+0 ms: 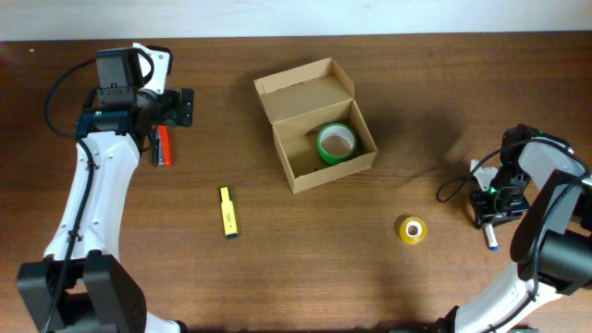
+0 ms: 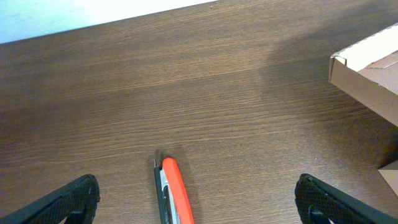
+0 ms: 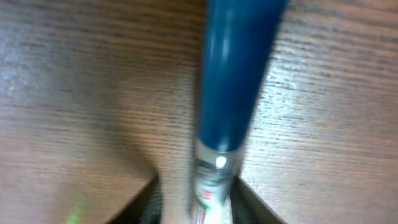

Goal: Pack container
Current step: 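Lower the right gripper and grasp the blue marker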

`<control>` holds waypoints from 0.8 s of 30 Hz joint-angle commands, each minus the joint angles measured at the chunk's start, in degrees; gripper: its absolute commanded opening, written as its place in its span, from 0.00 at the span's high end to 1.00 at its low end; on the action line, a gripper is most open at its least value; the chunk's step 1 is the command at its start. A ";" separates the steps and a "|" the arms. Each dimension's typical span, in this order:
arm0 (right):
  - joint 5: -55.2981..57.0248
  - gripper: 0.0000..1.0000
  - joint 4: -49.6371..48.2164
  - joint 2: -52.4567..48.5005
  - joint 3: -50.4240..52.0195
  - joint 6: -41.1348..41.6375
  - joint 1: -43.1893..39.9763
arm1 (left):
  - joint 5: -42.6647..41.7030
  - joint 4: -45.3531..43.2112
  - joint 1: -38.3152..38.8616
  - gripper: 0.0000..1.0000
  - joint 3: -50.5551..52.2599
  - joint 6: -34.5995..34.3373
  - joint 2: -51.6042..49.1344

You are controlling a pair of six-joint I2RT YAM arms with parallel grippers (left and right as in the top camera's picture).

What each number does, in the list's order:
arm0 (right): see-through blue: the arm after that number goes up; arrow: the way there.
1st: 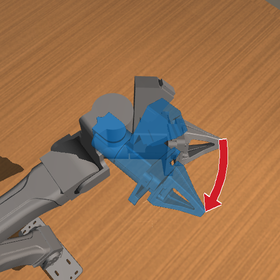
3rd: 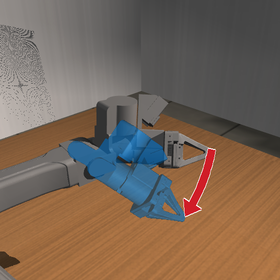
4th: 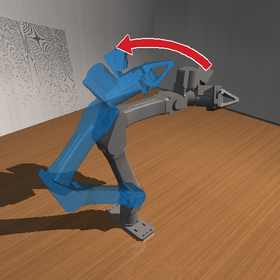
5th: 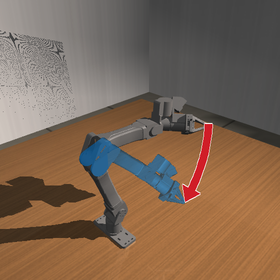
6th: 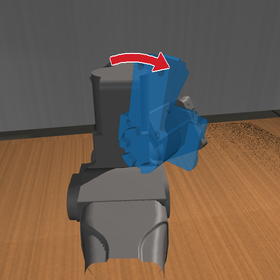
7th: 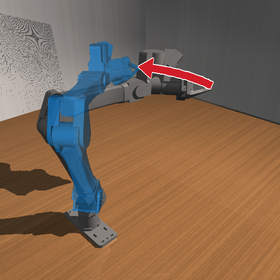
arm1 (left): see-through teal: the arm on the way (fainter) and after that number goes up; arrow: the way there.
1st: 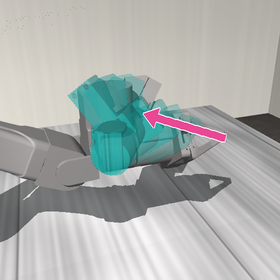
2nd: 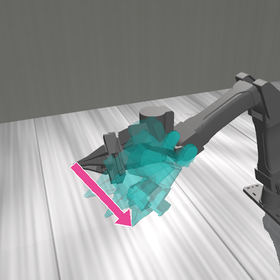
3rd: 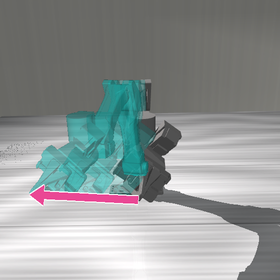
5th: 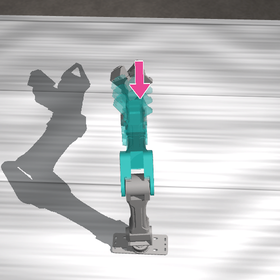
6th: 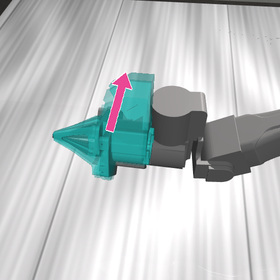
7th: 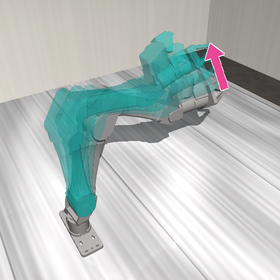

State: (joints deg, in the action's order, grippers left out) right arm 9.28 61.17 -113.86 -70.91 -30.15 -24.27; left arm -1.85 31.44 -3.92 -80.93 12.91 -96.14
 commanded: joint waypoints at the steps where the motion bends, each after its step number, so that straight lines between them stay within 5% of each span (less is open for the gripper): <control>1: 0.39 0.73 -1.07 -1.95 0.61 0.94 0.26 | 0.37 -0.15 0.02 0.00 -0.98 0.94 -0.66; 16: -2.36 0.96 -2.58 -1.92 -0.15 4.11 0.24 | 0.37 -0.15 0.02 0.01 -0.98 0.94 -0.68; 24: -6.29 0.96 -3.15 -1.92 -2.51 7.13 0.22 | 0.37 -0.13 0.02 0.00 -0.98 0.94 -0.68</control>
State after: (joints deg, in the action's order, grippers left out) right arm 7.01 59.48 -113.86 -72.29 -25.52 -24.27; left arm -1.85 31.44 -3.92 -80.93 12.91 -96.14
